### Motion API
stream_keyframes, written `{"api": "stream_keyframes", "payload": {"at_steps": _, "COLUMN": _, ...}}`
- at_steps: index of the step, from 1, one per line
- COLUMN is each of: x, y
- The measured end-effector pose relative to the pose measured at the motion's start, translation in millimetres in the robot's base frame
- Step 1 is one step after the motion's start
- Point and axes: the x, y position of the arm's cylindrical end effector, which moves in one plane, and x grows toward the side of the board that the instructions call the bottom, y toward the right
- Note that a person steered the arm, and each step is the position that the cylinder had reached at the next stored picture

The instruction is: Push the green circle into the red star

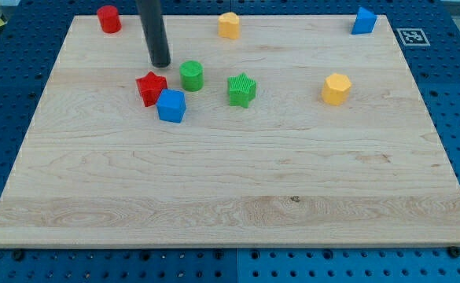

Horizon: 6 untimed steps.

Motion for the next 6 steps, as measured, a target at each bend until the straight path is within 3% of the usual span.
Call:
{"api": "stream_keyframes", "payload": {"at_steps": 2, "x": 13, "y": 93}}
{"api": "stream_keyframes", "payload": {"at_steps": 6, "x": 49, "y": 10}}
